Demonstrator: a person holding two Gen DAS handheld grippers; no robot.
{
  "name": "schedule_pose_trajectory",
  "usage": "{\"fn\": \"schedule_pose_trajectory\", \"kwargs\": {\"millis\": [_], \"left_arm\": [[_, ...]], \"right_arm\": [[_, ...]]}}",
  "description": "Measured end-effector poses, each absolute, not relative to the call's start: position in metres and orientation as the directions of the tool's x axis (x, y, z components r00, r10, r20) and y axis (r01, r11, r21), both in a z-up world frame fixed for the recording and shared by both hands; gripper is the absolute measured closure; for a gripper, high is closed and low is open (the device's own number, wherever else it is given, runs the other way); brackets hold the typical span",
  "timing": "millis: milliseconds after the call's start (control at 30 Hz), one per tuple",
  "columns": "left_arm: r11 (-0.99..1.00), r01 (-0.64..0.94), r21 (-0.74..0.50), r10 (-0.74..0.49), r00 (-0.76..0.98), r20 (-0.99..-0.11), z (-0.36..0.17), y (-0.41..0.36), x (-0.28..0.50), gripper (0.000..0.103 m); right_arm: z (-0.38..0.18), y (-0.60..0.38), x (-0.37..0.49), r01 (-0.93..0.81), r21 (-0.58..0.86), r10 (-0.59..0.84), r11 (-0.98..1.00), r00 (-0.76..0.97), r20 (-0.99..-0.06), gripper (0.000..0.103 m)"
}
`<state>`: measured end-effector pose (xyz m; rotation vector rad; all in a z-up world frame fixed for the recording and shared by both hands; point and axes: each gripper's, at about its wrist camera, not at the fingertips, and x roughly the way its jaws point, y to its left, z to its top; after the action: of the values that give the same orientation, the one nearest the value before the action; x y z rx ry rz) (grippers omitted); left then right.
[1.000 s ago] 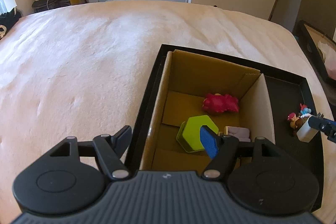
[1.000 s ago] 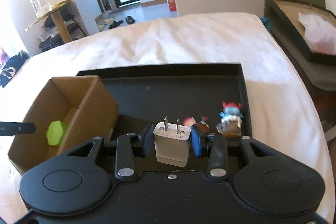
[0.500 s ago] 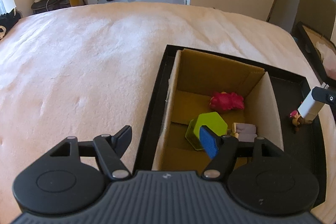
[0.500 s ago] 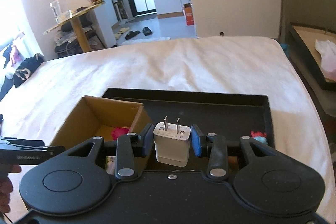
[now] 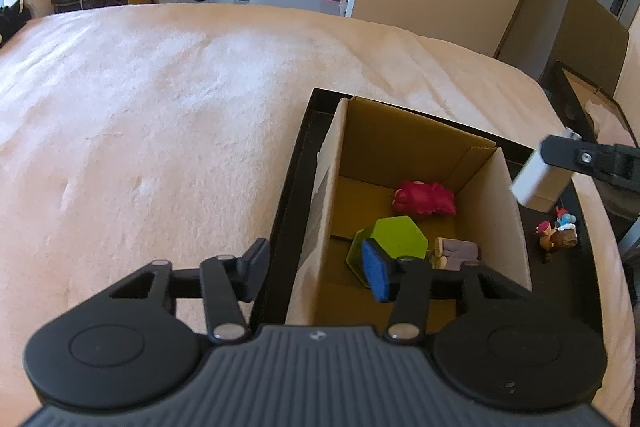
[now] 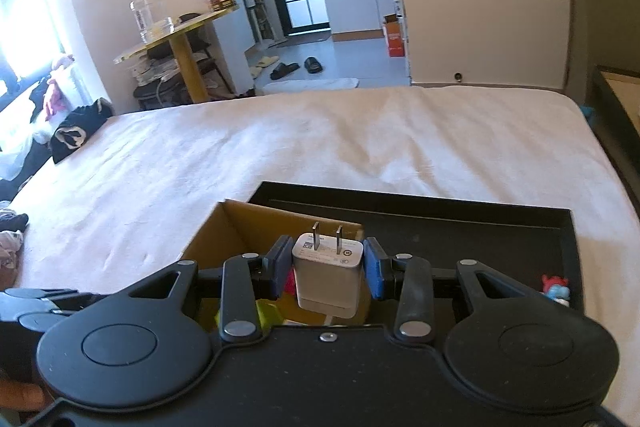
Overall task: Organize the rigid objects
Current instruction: 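Carry the white charger into the box and open the right gripper, then move the right gripper back over the tray to the brown monkey figurine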
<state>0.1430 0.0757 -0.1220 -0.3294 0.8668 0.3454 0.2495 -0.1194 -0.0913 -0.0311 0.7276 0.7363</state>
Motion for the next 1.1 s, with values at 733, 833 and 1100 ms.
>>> {"fn": "schedule_pose_trajectory", "kwargs": {"millis": [733,833,1100], "left_arm": [[0.882,-0.398,-0.254,0.062,0.631,-0.773,-0.145,0.094,0.136,0.088],[0.877,-0.404,-0.259,0.063,0.633,-0.772,-0.144,0.094,0.136,0.088],[0.871,-0.411,-0.269,0.066,0.639,-0.766,-0.14,0.094,0.135,0.089]], "right_arm": [[-0.125,-0.044,0.238,-0.653,0.225,0.599,0.723,0.429,-0.676,0.065],[-0.126,-0.038,0.236,-0.669,0.19,0.592,0.718,0.445,-0.672,0.065],[-0.109,-0.054,0.228,-0.663,0.192,0.598,0.724,0.464,-0.653,0.061]]}}
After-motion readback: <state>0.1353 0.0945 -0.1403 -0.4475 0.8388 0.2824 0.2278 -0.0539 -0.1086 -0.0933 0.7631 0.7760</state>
